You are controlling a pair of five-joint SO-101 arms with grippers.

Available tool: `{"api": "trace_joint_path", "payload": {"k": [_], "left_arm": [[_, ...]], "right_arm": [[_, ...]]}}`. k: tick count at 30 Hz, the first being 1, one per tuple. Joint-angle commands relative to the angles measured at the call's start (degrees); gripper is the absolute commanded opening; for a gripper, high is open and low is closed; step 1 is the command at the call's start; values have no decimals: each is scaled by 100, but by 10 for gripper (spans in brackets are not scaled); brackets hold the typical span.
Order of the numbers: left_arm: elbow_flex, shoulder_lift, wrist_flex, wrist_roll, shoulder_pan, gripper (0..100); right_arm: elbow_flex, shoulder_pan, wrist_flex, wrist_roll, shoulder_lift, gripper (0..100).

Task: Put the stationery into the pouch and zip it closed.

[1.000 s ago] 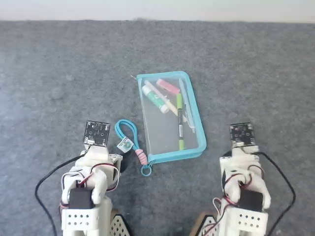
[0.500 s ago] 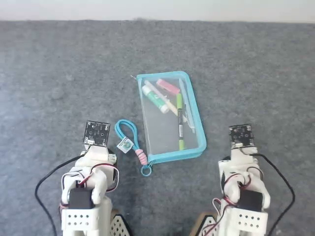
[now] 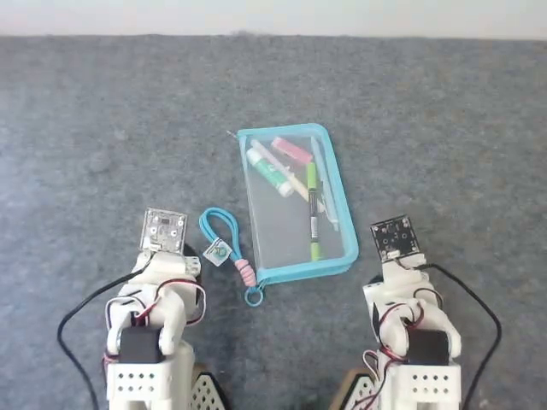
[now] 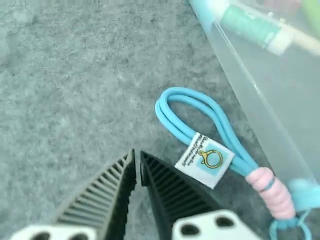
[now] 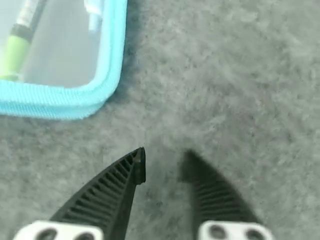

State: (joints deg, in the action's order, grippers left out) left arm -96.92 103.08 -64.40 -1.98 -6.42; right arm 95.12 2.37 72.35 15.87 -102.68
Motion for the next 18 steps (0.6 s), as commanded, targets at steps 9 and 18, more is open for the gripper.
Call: {"api": "trace_joint_path", "payload": {"k": [9, 18], "left_arm": [[48, 105, -554, 62, -18, 10], [48, 105, -589, 62, -18, 11]], "right_arm": [[132, 57, 75, -9, -84, 50], [132, 57, 154, -9, -84, 6]]}}
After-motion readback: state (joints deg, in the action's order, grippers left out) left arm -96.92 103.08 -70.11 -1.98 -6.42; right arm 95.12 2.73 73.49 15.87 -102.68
